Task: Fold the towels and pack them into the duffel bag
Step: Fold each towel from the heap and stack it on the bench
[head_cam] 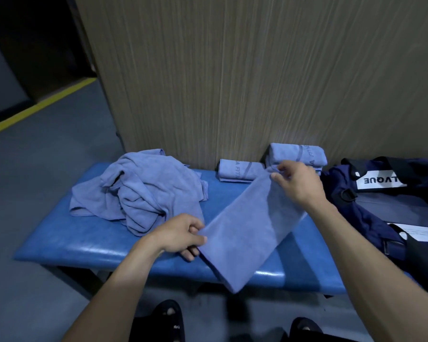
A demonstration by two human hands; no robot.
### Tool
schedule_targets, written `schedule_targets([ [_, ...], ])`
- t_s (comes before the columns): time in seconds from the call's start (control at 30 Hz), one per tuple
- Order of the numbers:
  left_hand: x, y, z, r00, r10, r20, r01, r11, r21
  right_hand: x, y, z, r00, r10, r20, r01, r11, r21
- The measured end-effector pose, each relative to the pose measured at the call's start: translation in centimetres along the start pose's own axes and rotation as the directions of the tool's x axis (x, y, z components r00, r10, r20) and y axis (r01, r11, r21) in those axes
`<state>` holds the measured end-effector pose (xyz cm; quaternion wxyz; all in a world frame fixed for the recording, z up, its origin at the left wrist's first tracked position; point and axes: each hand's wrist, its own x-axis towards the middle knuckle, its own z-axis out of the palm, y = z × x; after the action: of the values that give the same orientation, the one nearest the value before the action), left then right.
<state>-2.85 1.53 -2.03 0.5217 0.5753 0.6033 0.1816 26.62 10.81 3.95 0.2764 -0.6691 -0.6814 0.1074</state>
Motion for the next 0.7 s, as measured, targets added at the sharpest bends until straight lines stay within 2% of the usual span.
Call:
schedule_targets([
  [0.13, -1.3, 1.0, 0.9, 0.985, -0.063, 0.158, 0.063, 0.998, 0.004, 3.8, -4.6, 2.5, 0.977, -0.164, 0.138, 0.195, 0.948, -0.251],
  [0.3, -1.5, 0.8, 2.0, 0.963, -0.104, 0.248, 0.100, 0.995, 0.029, 4.6, -8.3, 6.9, 0.936, -0.256, 0.240, 0.331, 0.874, -0.356],
  [0.37, -1.5, 0.4, 2.3, 0.964, -0.124, 0.237, 0.126, 0.992, 0.004, 3.4, -8.8, 7.6, 0.929, -0.275, 0.248, 0.350, 0.872, -0.343],
  [0.5, -1.9, 0.1, 2.6, 0.973, -0.135, 0.189, 0.153, 0.985, -0.083, -1.6, -7.1, 6.8, 0.879, -0.360, 0.311, 0.417, 0.899, -0.137],
  [0.63, -2.9, -0.1, 3.9, 0.981, -0.146, 0.127, 0.167, 0.970, -0.179, -9.4, -3.1, 4.6, 0.765, -0.452, 0.459, 0.532, 0.845, -0.056],
  [0.7, -3.5, -0.3, 4.6, 0.988, -0.126, 0.084, 0.142, 0.964, -0.226, -12.8, -0.8, 4.1, 0.710, -0.427, 0.560, 0.555, 0.829, -0.072],
])
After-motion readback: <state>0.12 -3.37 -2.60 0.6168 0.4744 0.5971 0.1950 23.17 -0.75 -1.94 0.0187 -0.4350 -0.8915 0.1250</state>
